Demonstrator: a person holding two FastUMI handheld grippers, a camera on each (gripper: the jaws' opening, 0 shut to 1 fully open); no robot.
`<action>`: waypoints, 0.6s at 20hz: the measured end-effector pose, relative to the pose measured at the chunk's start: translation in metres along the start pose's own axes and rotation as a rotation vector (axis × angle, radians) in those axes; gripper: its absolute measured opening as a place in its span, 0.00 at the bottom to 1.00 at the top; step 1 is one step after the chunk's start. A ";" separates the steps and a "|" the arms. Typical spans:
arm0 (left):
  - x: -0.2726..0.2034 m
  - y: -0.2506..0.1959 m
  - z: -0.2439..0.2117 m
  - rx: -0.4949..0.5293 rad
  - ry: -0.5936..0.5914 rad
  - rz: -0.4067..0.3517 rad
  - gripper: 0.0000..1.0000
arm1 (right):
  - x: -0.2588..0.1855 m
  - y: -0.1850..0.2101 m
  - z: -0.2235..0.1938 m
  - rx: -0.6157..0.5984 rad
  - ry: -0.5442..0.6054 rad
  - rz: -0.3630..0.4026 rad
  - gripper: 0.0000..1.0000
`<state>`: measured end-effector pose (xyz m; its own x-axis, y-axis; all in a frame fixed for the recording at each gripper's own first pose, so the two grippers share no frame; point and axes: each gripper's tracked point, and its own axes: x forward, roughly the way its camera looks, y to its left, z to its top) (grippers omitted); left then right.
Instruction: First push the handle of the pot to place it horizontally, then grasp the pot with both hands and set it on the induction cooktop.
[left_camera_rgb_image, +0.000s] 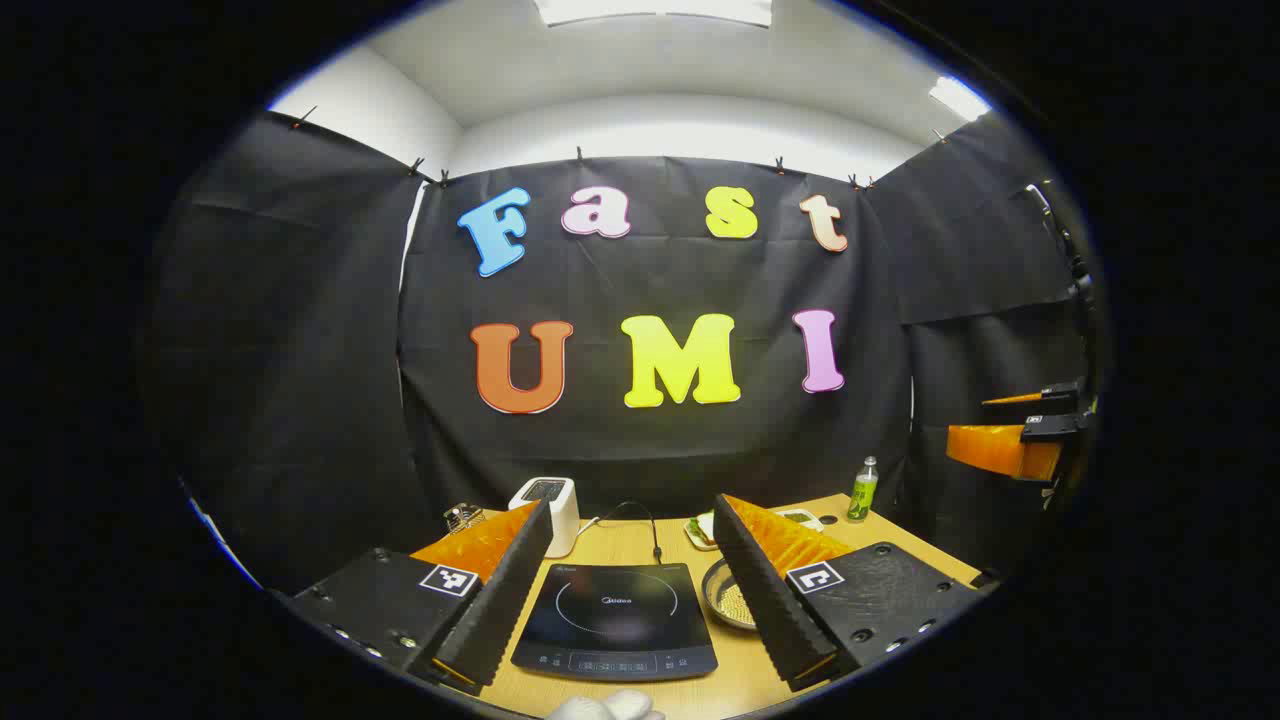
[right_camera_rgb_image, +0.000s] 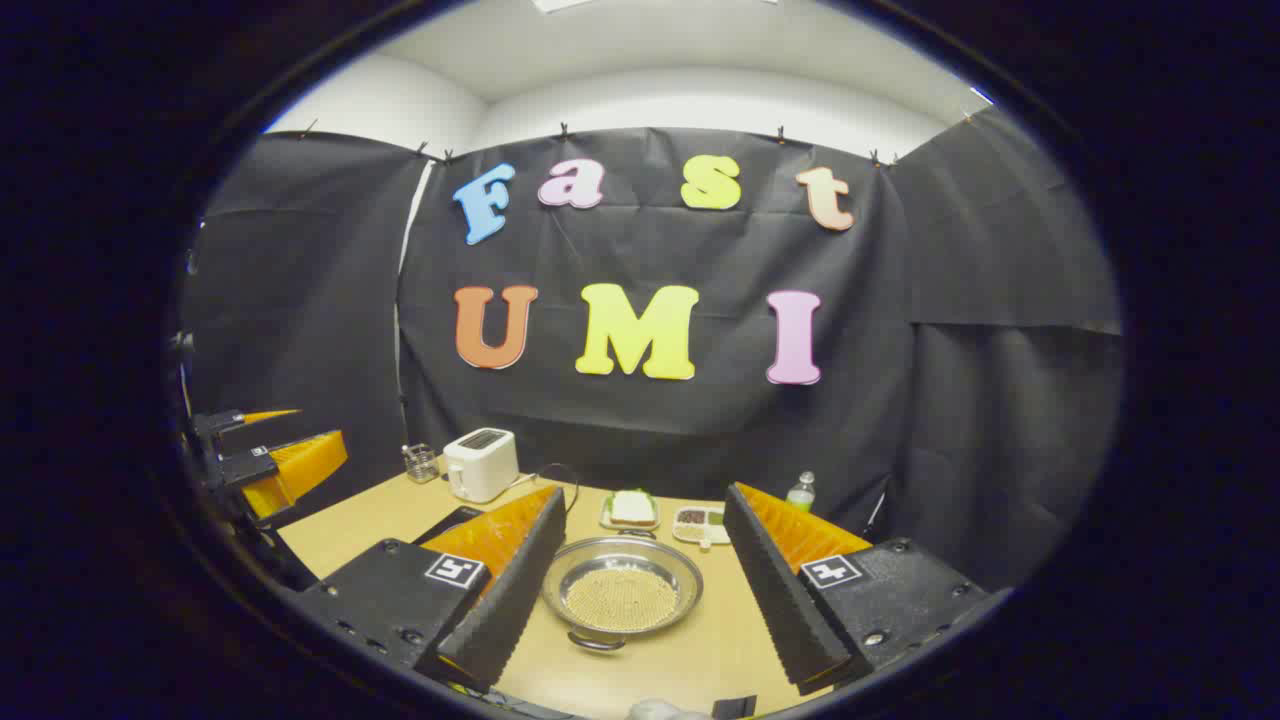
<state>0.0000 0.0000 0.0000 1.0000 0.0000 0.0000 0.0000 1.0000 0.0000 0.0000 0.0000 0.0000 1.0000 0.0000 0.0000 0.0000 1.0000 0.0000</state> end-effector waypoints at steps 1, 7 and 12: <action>0.002 0.001 0.001 0.006 0.002 -0.003 0.96 | -0.001 -0.001 -0.001 0.002 -0.003 -0.014 0.99; 0.007 -0.001 0.002 -0.009 -0.007 -0.027 0.96 | 0.000 -0.005 -0.004 0.021 -0.002 -0.048 0.99; 0.006 0.003 0.000 -0.007 -0.010 -0.020 0.96 | 0.004 -0.002 -0.004 0.011 -0.002 -0.046 0.99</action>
<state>0.0057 0.0027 0.0002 0.9998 -0.0197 0.0099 0.0198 0.9998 -0.0072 0.0045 -0.0015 -0.0038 0.9990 -0.0456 0.0015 0.0456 0.9989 0.0113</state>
